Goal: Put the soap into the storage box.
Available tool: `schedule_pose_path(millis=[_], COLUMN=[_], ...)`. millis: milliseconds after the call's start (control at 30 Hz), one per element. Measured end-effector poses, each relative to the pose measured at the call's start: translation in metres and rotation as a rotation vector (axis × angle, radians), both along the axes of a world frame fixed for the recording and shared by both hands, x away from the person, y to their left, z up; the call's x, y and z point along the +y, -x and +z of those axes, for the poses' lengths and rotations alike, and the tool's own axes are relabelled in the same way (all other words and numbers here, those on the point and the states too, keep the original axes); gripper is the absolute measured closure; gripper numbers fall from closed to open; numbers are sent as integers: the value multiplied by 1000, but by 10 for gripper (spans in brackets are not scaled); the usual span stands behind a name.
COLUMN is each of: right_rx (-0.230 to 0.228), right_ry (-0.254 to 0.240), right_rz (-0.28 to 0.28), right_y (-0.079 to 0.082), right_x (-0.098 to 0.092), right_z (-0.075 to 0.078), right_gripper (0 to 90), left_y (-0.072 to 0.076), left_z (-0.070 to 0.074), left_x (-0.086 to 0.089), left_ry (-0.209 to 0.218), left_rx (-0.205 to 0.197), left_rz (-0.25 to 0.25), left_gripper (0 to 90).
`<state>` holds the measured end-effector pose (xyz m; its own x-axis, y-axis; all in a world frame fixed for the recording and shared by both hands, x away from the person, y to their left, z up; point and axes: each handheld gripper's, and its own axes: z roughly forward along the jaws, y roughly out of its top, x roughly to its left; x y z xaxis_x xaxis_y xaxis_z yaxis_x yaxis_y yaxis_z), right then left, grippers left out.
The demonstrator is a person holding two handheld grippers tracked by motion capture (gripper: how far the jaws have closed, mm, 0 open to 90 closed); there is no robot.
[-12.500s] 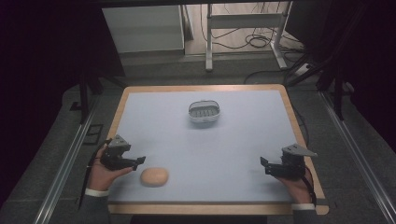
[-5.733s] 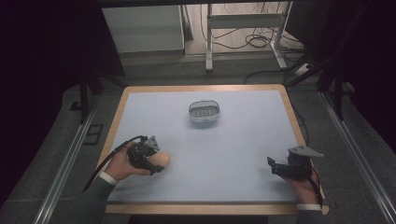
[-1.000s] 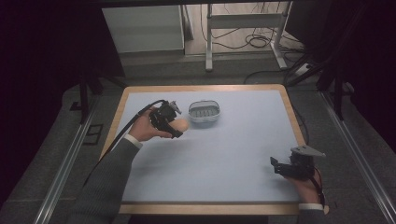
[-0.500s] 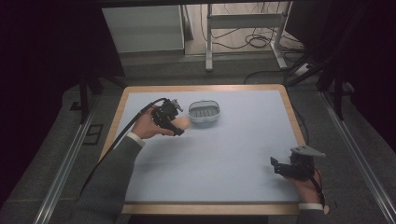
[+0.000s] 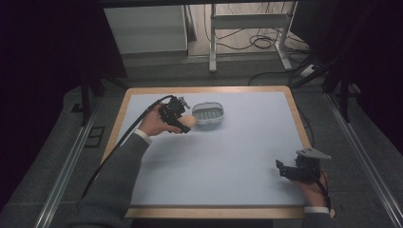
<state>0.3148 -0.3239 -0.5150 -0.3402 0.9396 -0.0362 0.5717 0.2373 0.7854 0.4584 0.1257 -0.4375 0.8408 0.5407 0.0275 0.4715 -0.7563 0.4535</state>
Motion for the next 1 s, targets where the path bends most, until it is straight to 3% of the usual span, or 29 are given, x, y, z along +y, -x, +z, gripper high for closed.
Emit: schedule_pose_path(millis=[1000], right_rx=[-29], right_ry=[16], right_rz=[-5], right_y=[0], right_x=[1], right_z=[1], right_gripper=[92], left_y=[-30], left_z=[-5], left_x=[-20], left_ry=[5], left_rx=[5], left_rz=[15], left_gripper=[328])
